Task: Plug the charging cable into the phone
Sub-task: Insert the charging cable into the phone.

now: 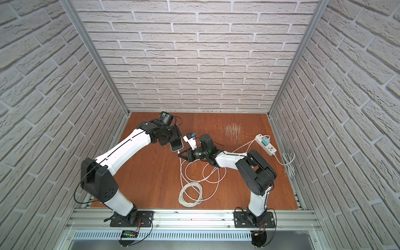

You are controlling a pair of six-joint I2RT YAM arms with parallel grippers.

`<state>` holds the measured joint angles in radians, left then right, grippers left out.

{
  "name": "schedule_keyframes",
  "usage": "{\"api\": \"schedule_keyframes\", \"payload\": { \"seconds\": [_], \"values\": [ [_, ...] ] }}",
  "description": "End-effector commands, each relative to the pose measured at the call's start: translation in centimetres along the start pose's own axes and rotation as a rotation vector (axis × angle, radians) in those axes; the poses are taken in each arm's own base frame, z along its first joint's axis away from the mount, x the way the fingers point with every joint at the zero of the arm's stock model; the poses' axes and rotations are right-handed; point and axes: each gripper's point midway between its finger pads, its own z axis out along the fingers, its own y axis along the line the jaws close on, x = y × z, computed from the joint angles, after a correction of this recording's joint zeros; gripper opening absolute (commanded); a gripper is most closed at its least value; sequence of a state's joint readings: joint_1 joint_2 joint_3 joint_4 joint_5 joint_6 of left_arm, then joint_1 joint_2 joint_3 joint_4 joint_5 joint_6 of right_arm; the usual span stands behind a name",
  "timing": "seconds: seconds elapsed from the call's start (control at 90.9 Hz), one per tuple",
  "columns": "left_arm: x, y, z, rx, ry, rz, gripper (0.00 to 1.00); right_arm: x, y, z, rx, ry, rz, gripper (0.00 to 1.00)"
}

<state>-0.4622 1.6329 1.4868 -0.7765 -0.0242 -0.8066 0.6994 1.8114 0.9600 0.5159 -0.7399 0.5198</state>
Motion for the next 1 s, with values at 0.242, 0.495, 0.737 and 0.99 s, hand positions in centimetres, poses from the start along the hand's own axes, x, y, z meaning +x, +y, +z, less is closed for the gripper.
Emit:
{"api": "schedule_keyframes", "payload": {
  "seconds": [0.242, 0.495, 0.737, 0.99],
  "values": [
    [-0.7, -1.6, -1.7, 0.08, -0.051, 0.029, 0.29, -1.2, 0.6, -0.3, -0.015, -0.035, -0.034, 0.03],
    [0.1, -1.8, -1.6, 0.084, -0.031, 0.053, 0.29, -1.3, 0.6, -0.4, -0.014, -0.039, -0.033, 0.03],
    [2.2, -1.4, -0.9, 0.062, 0.009, 0.084, 0.29, -1.4, 0.6, -0.6, -0.016, -0.049, -0.034, 0.03],
    [4.8, 0.0, 0.7, 0.014, 0.055, 0.081, 0.29, -1.6, 0.7, -0.9, -0.015, -0.065, -0.042, 0.03]
  ]
}}
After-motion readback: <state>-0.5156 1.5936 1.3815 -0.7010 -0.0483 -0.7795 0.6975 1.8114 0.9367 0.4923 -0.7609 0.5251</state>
